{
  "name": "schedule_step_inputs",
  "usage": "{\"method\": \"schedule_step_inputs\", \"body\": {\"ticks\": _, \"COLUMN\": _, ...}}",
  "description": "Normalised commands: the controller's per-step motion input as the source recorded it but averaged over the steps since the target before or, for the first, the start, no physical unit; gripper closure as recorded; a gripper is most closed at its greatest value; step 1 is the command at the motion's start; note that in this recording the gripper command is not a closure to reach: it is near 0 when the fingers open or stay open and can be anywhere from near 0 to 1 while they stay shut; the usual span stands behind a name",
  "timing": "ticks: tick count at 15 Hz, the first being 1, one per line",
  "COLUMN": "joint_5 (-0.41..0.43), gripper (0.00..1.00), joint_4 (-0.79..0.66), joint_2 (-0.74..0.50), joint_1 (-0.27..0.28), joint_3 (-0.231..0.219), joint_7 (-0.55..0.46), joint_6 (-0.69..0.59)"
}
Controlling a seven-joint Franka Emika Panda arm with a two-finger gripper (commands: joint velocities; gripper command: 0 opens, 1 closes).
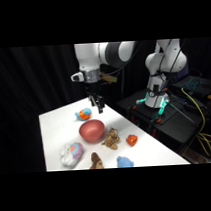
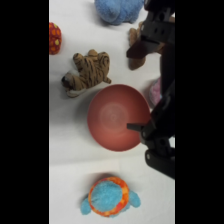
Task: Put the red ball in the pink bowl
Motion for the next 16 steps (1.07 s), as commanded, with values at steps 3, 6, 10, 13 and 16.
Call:
{"method": "schedule_step_inputs", "body": {"ticks": 3, "joint_5": -0.086, "gripper": 0.00, "joint_4": -0.45, "joint_2": -0.21, "joint_1": 0.022, "joint_3": 0.019, "joint_7": 0.16, "joint_6": 0.36}}
{"method": "schedule_step_inputs", "body": {"ticks": 6, "joint_5": -0.101, "gripper": 0.00, "joint_4": -0.49, "joint_2": -0.25, "joint_1": 0.084, "joint_3": 0.071, "joint_7": 0.20, "joint_6": 0.34}}
{"method": "schedule_step_inputs", "body": {"ticks": 10, "joint_5": -0.141, "gripper": 0.00, "joint_4": -0.46, "joint_2": -0.26, "joint_1": 0.131, "joint_3": 0.109, "joint_7": 0.24, "joint_6": 0.27}}
{"method": "schedule_step_inputs", "body": {"ticks": 13, "joint_5": -0.173, "gripper": 0.00, "joint_4": -0.34, "joint_2": -0.19, "joint_1": 0.117, "joint_3": 0.090, "joint_7": 0.21, "joint_6": 0.21}}
{"method": "schedule_step_inputs", "body": {"ticks": 16, "joint_5": -0.069, "gripper": 0.00, "joint_4": -0.17, "joint_2": -0.04, "joint_1": 0.080, "joint_3": 0.077, "joint_7": 0.05, "joint_6": 0.20}}
